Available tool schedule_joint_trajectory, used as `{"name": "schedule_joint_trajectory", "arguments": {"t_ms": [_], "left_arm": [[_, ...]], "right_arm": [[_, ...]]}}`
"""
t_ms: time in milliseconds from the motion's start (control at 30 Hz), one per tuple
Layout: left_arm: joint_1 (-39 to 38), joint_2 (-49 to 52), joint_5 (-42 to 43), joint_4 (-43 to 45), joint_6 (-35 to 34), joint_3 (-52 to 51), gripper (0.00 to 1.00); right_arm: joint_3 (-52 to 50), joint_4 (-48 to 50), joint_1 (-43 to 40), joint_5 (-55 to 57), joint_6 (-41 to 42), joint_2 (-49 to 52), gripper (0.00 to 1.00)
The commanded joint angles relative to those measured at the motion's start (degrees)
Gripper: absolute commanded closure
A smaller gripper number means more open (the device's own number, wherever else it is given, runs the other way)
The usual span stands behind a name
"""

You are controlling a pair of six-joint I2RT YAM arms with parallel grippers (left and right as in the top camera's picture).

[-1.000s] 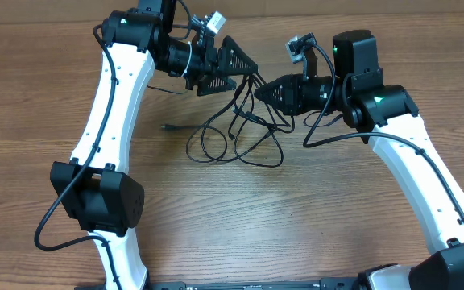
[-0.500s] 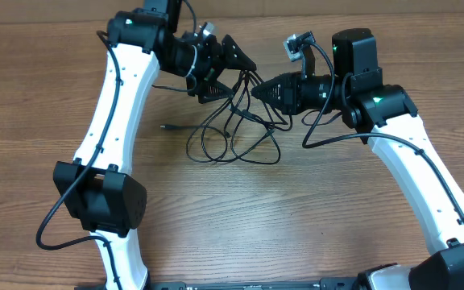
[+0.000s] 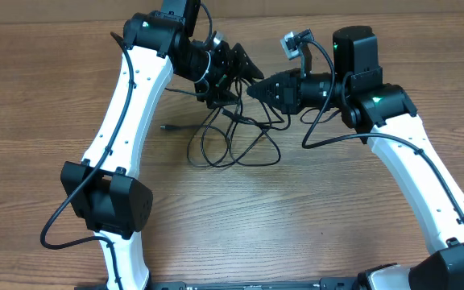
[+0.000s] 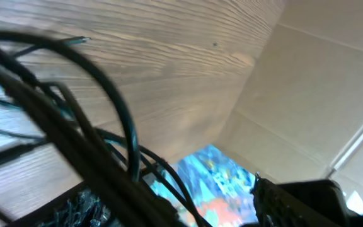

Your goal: Untangle cables

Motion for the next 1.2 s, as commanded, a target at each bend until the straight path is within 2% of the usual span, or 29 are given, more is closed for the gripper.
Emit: {"name": "schedule_joint_trajectory", "arguments": {"t_ms": [0, 233, 267, 367, 400, 500, 633, 733, 833, 867, 933, 967, 1133, 1167], "left_arm": [[0.0, -2.0, -6.9, -0.5, -0.1, 1.3, 0.23], [-0.2, -2.0, -8.3, -0.5, 0.3, 1.3, 0.20], [-0.5, -2.0, -8.3, -0.5, 0.3, 1.3, 0.21], [-1.4, -2.0, -5.9, -0.4, 0.3, 1.3, 0.38], [-1.7, -2.0, -4.6, -0.2, 0.3, 1.3, 0.40], [-3.0, -2.0, -2.2, 0.5, 0.0, 1.3, 0.39], [-4.8, -2.0, -2.3, 1.2, -0.3, 1.3, 0.34], [-5.3, -2.0, -2.2, 1.2, -0.3, 1.3, 0.35], [-5.3, -2.0, -2.0, 1.3, -0.3, 1.3, 0.50], [-5.3, -2.0, -1.9, 1.3, -0.3, 1.3, 0.59], [-5.1, -2.0, -1.8, 1.2, -0.3, 1.3, 0.89], [-5.0, -2.0, -1.8, 1.2, -0.3, 1.3, 0.96], [-4.3, -2.0, -1.8, 1.3, -0.3, 1.3, 0.96], [-4.2, -2.0, -1.8, 1.2, -0.2, 1.3, 0.96]], "right_arm": [[1.6, 1.0, 0.3, -1.9, -0.5, 0.1, 0.96], [1.6, 1.2, 0.3, -1.9, -0.5, 0.1, 0.96], [1.6, 1.3, 0.3, -1.9, -0.5, 0.1, 0.96], [1.6, 1.7, 0.3, -1.9, -0.5, 0.1, 0.96], [1.6, 1.8, 0.3, -1.9, -0.5, 0.1, 0.96], [1.6, 1.8, 0.3, -1.9, -0.4, 0.1, 0.96], [1.6, 1.8, 0.3, -1.9, -0.4, 0.1, 0.96], [1.6, 1.8, 0.3, -1.9, -0.4, 0.1, 0.96], [1.6, 1.8, 0.3, -1.8, -0.5, 0.1, 0.96], [1.6, 1.8, 0.3, -1.8, -0.5, 0.1, 0.96], [1.6, 1.8, 0.3, -1.8, -0.4, 0.1, 0.96], [1.6, 1.8, 0.3, -1.8, -0.4, 0.1, 0.96], [1.6, 1.6, 0.3, -1.8, -0.4, 0.1, 0.96], [1.6, 1.6, 0.3, -1.7, -0.4, 0.1, 0.93]]}}
